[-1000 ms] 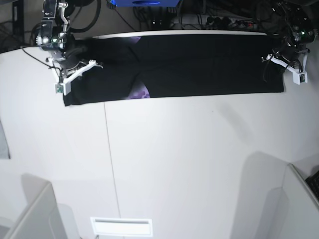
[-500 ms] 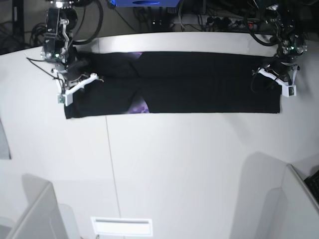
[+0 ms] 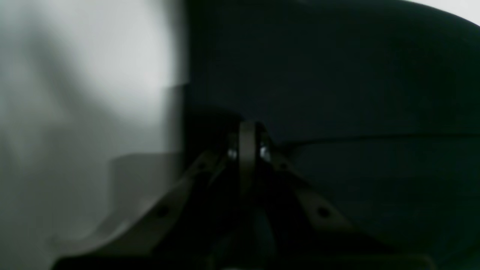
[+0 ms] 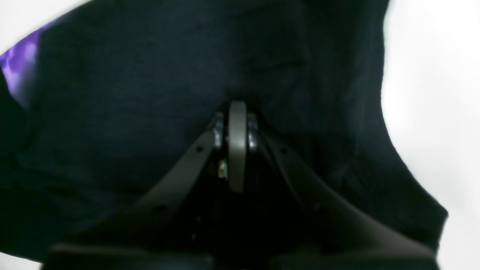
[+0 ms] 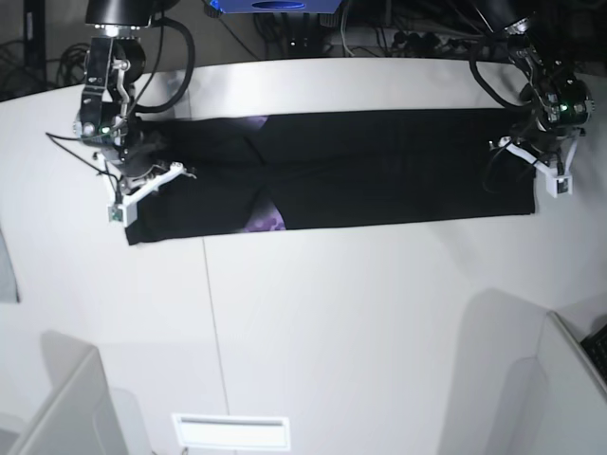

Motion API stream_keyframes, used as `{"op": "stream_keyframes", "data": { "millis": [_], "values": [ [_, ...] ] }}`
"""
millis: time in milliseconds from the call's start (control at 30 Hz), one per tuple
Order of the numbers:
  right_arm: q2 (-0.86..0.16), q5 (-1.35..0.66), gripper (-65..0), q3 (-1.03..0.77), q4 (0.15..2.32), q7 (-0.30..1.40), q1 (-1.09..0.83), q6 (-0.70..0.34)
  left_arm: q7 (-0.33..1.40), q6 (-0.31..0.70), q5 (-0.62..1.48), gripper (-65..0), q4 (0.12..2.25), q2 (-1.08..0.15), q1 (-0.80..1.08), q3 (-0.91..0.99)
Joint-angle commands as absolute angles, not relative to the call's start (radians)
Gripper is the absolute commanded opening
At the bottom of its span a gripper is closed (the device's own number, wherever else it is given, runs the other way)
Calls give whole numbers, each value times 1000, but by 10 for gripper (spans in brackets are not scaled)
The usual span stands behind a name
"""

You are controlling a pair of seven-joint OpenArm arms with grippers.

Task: Fold the T-shirt properly
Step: 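Lower both grippers onto the strip's edge and grasp it, then drag the strip slightly away from the arms with both grippers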

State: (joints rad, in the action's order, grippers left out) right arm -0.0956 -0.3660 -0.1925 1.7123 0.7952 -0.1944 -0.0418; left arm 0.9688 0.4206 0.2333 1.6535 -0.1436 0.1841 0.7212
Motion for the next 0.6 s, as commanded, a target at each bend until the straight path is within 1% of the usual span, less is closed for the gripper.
{"op": "stream_keyframes", "data": {
  "millis": [0,67,200,333,467,533,567],
  "values": [
    [-102,-377,-650,-197,1765,776,-183,-45,964,429,251,-650,1721,-165,165,736],
    [-102,-377,-650,-194,1819,776,-206,-48,1009,446,251,-650,1790,-165,165,759],
    [-81,-378,-650,-186,1936,776,-265,-50,1066,587,251,-650,1865,-165,176,835],
    [-68,-378,-650,-186,1985,776,-321,-51,1064,694,251,-650,1859,-165,199,894],
    [-67,-378,-650,-186,1985,773,-354,-51,1063,698,275,-650,1816,-168,205,963],
    [-65,-378,-650,-186,1983,774,-355,-51,1063,698,311,-650,1781,-189,203,987],
    [-65,-378,-650,-186,1983,774,-357,-51,1063,698,331,-630,1762,-196,203,992]
  ]
}}
